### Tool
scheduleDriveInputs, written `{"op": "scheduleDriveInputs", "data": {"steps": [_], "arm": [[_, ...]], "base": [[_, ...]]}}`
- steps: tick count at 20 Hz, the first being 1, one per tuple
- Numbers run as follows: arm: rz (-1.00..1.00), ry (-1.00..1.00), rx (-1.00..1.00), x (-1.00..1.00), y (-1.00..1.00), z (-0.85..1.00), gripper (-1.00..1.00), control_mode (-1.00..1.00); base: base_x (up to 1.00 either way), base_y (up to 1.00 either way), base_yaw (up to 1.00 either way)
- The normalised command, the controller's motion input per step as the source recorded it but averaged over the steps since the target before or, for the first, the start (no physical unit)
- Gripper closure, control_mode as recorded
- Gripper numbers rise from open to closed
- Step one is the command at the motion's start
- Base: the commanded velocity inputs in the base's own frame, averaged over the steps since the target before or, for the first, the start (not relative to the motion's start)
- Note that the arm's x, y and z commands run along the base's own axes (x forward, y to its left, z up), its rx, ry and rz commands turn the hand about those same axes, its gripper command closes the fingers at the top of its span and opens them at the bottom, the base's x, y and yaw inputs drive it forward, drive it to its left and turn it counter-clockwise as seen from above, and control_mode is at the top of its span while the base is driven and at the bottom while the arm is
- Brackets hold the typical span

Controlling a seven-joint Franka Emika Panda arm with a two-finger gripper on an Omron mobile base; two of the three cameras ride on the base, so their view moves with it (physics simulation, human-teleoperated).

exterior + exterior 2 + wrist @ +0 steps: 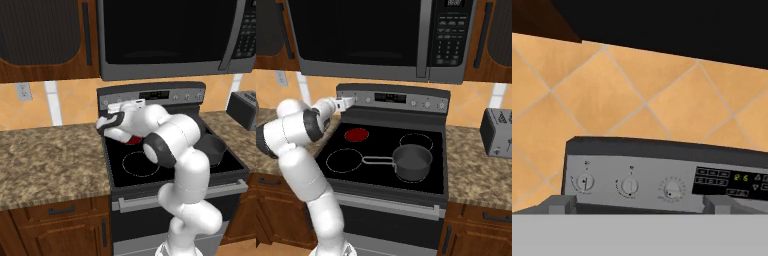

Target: Turn off the rear left burner of the stove.

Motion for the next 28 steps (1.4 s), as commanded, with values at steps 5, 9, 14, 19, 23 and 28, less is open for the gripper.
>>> {"op": "scheduleDriveInputs", "data": {"steps": [5,9,14,19,23,28], "arm": [[0.01,-0.10,0.00,0.24,-0.39,-0.52,-1.00,-1.00],[0.02,-0.12,0.00,0.11,-0.39,-0.76,-1.00,-1.00],[0.01,-0.14,0.00,0.09,-0.17,-0.67,-1.00,-1.00],[0.00,-0.14,-0.04,0.26,0.01,-0.57,-1.00,-1.00],[0.00,-0.17,0.00,0.20,0.06,-0.41,-1.00,-1.00],[0.00,-0.19,0.01,-0.01,0.22,-0.75,-1.00,-1.00]], "base": [[0.00,0.00,0.00],[0.00,0.00,0.00],[0.00,0.00,0.00],[0.00,0.00,0.00],[0.00,0.00,0.00],[0.00,0.00,0.00]]}}
